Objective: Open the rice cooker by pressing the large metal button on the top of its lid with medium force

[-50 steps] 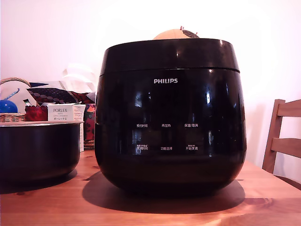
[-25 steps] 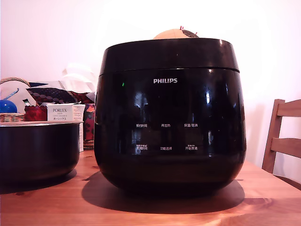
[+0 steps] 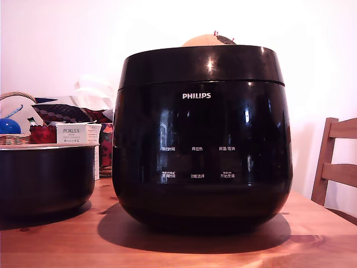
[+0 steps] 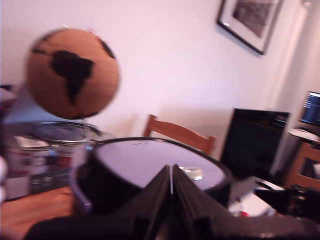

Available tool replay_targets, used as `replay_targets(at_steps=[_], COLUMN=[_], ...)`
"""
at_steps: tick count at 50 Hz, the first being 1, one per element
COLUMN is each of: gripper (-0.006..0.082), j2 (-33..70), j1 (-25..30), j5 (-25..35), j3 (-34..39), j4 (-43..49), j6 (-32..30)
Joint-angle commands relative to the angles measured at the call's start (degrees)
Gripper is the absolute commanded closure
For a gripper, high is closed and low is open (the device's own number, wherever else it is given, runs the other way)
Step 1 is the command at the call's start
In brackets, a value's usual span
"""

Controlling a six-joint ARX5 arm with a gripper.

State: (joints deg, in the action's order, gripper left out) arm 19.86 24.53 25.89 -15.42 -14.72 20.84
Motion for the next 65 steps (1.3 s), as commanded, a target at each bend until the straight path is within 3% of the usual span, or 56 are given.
replay_targets(at_steps=[1,17,36,48,65], gripper=[0.0789,0.0789,0.0789,0.0789,0.0789], j2=[3.2,20.1,40.0,50.2,55.8], j1=[1.5,10.7,20.2,22.9,22.9], j5=[0.2,-3.1,-7.2,-10.6,-15.9], j3=[-0.5,-2.8,-15.7,-21.5,-22.9], j4=[-3.0,-16.2,-17.0,-16.4,-14.6], j6=[0.2,-2.2,-16.3,-21.6,-25.6])
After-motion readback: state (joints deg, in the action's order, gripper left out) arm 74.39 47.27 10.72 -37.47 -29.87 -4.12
